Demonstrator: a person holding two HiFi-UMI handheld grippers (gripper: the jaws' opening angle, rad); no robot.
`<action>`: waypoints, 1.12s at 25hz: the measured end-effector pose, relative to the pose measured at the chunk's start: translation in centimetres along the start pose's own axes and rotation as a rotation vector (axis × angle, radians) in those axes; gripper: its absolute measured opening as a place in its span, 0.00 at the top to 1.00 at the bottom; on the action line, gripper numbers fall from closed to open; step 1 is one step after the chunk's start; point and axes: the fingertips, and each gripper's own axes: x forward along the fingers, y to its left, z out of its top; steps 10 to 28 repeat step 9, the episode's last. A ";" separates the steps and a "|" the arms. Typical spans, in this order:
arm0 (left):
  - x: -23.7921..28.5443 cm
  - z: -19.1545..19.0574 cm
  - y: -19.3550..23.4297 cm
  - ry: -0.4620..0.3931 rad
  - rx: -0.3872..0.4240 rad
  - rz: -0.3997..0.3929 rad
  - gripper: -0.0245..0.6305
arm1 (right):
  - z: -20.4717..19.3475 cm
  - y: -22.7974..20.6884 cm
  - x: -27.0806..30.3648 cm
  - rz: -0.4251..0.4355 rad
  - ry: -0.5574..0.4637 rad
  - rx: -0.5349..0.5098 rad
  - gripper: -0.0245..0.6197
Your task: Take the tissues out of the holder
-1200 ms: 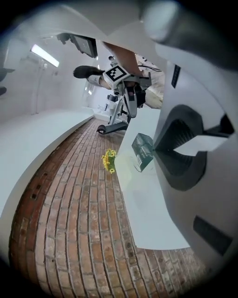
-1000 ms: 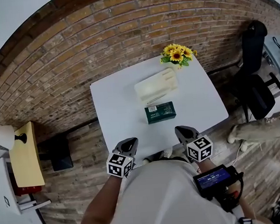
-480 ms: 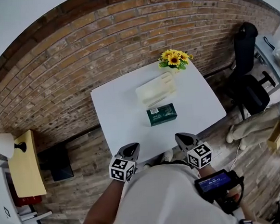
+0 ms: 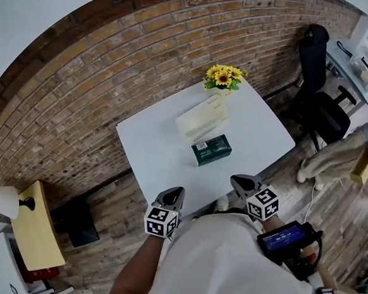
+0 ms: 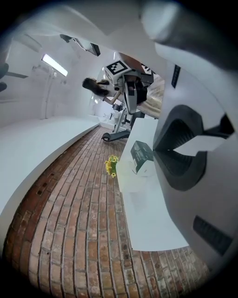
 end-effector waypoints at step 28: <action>-0.1 -0.2 0.2 0.008 0.006 -0.013 0.95 | 0.5 0.5 0.4 -0.007 -0.010 -0.002 0.95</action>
